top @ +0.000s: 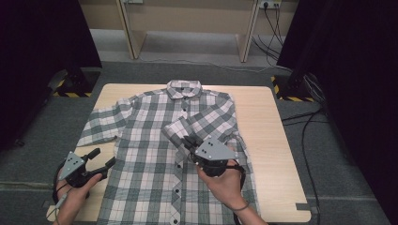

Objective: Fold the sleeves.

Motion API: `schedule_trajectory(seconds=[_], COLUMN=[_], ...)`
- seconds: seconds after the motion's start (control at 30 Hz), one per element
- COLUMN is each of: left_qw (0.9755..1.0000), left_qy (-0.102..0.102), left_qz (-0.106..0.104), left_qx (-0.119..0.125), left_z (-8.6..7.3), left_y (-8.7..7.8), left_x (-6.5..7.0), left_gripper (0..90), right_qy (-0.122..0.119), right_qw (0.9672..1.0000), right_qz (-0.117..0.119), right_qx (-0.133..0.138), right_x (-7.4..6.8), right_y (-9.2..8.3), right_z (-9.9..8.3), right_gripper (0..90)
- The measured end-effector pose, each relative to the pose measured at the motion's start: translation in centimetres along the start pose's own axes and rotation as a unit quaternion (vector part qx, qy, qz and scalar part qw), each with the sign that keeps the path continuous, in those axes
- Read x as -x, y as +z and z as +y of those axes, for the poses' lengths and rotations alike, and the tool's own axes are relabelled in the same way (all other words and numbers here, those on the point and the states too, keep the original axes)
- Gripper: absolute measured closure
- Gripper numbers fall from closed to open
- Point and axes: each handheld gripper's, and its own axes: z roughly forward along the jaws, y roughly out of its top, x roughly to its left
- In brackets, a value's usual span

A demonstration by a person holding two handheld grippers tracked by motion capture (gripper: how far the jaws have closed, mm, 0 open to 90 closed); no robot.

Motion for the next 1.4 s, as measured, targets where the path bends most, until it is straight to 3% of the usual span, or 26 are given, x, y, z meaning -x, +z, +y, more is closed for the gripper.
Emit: schedule_trajectory(seconds=[0.4, 1.4], left_qw=[1.0000, 1.0000], left_qy=[-0.001, 0.001], left_qz=[0.000, -0.001], left_qx=[0.000, 0.000], left_z=[0.0, 0.0], left_y=[0.0, 0.0], left_x=[0.0, 0.0], left_gripper=[25.3, 25.3], right_qy=[-0.001, 0.004], right_qw=[0.9992, 0.9956], right_qz=[0.033, 0.074], right_qx=[-0.023, -0.057], right_x=[-2.3, -5.1], right_y=[1.8, 4.0], right_z=[-1.5, -3.7], right_gripper=[85.8, 85.3])
